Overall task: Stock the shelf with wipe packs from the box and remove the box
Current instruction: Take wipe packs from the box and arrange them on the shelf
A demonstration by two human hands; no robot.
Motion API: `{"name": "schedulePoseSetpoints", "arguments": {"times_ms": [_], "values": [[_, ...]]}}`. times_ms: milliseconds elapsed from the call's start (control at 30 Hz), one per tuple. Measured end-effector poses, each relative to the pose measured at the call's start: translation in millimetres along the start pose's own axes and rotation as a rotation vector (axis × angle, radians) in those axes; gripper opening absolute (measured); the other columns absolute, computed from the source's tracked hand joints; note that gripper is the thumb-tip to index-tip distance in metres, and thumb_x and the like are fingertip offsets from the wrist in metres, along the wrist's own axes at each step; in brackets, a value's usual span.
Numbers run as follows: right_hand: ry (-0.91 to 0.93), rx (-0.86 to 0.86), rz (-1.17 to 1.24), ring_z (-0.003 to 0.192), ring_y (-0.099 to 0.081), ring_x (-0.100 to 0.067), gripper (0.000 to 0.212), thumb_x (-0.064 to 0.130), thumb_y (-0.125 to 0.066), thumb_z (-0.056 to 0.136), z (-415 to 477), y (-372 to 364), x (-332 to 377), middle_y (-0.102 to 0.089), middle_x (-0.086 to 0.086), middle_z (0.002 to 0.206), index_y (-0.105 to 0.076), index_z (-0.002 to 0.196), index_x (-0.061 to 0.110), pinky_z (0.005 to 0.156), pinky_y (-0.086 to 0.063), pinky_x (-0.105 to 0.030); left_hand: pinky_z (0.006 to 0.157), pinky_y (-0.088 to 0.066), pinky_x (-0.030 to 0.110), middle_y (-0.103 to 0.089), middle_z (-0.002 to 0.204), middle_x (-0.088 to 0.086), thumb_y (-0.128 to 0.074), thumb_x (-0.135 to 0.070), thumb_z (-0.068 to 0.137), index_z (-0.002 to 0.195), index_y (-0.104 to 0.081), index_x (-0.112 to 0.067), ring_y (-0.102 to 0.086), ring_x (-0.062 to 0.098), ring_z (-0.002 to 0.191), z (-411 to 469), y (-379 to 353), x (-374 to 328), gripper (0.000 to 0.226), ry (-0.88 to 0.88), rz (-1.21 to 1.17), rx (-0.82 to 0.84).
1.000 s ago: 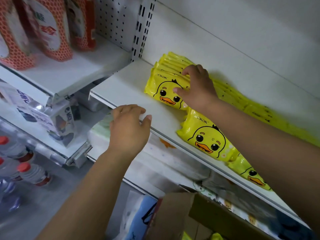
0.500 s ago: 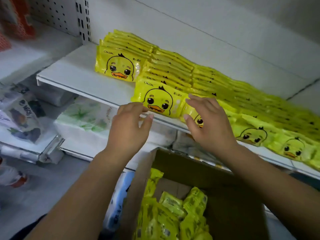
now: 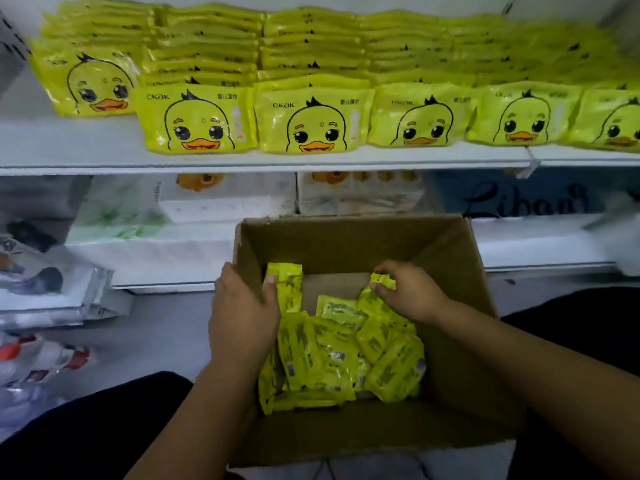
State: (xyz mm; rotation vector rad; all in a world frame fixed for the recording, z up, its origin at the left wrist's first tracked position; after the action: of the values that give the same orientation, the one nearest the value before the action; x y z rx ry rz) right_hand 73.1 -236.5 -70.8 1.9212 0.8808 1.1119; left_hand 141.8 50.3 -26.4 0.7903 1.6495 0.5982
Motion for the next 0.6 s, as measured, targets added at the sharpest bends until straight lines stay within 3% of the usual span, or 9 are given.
{"name": "schedulePoseSetpoints", "arguments": {"times_ms": [67,167,300,467,600], "values": [[-0.234,0.115,0.154,0.126,-0.057,-0.031,0.036,0.027,-0.059,0.101,3.0,-31.5,-45.0,-0.063,-0.016,0.134,-0.064,0.127,0.002,0.097,-0.041,-0.031,0.087,-0.048,0.045,-0.059,0.137,0.015,-0.051,-0.050,0.099,0.147,-0.036,-0.014,-0.059,0.042,0.117,-9.1,1.1,8.8,0.062,0.027,0.039,-0.025],[-0.455,0.221,0.355,0.132,-0.052,-0.033,0.042,0.019,-0.058,0.101,6.9,-70.6,-91.3,-0.055,-0.019,0.143,-0.054,0.139,0.002,0.107,-0.041,-0.034,0.083,-0.047,0.045,-0.065,0.129,0.015,-0.051,-0.050,0.099,0.147,-0.035,-0.018,-0.062,0.045,0.109,-15.8,2.9,9.6,0.060,0.035,0.141,-0.056],[-0.628,0.169,0.488,0.136,-0.048,-0.034,0.048,0.022,-0.057,0.102,26.6,-94.9,-110.3,-0.050,-0.018,0.148,-0.048,0.144,0.001,0.108,-0.038,-0.036,0.090,-0.049,0.049,-0.065,0.131,0.010,-0.050,-0.055,0.097,0.145,-0.036,-0.022,-0.063,0.044,0.110,-14.8,1.7,7.5,0.061,0.037,0.178,-0.086],[-0.795,0.089,0.594,0.137,-0.047,-0.032,0.068,0.043,-0.064,0.096,50.2,-127.8,-129.1,-0.048,-0.016,0.150,-0.044,0.148,0.003,0.110,-0.037,-0.036,0.086,-0.046,0.046,-0.064,0.127,0.016,-0.054,-0.037,0.099,0.142,-0.039,-0.014,-0.062,0.046,0.107,-8.0,-0.5,11.6,0.051,0.067,0.213,-0.093],[-0.889,0.012,0.744,0.130,-0.054,-0.032,0.081,0.052,-0.076,0.082,60.3,-149.5,-151.3,-0.054,-0.013,0.145,-0.049,0.144,0.009,0.109,-0.043,-0.043,0.082,-0.045,0.047,-0.065,0.119,0.020,-0.052,-0.035,0.101,0.129,-0.044,-0.008,-0.062,0.046,0.102,-4.8,-3.0,15.4,0.039,0.091,0.244,-0.101]]}}
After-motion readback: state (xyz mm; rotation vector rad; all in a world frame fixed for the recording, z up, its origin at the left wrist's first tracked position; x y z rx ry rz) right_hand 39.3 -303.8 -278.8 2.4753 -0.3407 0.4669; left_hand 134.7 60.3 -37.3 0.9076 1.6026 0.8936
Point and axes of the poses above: each hand's wrist, its own z-axis towards the middle knuckle, its own y-axis out of the back of the hand, x = y × z, the point moved 8 cm from there along z, towards the middle knuckle
